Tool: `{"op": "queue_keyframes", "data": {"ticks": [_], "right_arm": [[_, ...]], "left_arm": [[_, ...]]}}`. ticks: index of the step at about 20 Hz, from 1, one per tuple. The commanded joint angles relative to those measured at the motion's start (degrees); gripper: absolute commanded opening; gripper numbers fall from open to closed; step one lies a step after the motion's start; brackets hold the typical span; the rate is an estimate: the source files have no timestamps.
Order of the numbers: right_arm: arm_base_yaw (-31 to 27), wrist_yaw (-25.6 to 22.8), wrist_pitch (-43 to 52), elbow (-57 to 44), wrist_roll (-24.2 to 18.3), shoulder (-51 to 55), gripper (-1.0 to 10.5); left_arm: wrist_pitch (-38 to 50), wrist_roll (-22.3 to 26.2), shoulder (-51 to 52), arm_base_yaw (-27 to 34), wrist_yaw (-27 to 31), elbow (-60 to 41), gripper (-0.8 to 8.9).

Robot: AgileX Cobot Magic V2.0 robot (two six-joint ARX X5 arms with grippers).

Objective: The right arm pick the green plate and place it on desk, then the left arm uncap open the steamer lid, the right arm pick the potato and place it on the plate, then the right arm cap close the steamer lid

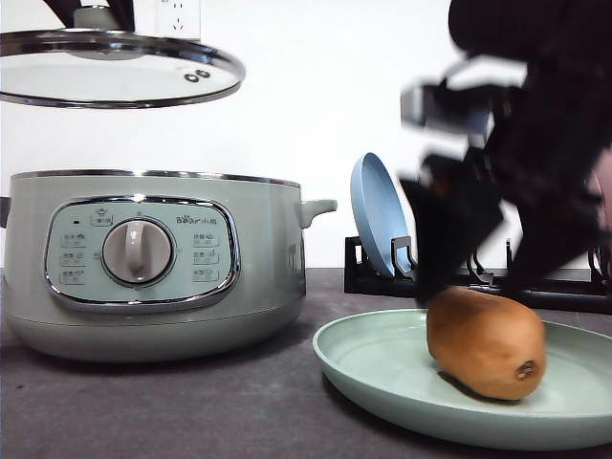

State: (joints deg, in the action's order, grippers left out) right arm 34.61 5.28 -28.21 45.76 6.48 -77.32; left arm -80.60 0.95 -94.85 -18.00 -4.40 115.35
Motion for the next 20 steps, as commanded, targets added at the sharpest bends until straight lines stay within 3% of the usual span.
{"op": "queue_keyframes", "data": {"ticks": [1, 12, 20], "right_arm": [[0.3, -1.3, 0.1, 4.5, 0.6, 3.1, 4.7], [-6.0, -2.8, -8.4, 22.6, -3.0, 15.1, 4.7], [-7.6, -2.8, -10.1, 24.1, -4.4, 19.8, 4.7]], "left_arm": [[2.4, 0.3, 0.7, -1.1, -2.1, 2.6, 0.1], [2.6, -0.1, -6.1, -5.7, -2.1, 2.4, 0.1], [3.0, -0.1, -12.1, -5.7, -0.2, 2.4, 0.1]]}}
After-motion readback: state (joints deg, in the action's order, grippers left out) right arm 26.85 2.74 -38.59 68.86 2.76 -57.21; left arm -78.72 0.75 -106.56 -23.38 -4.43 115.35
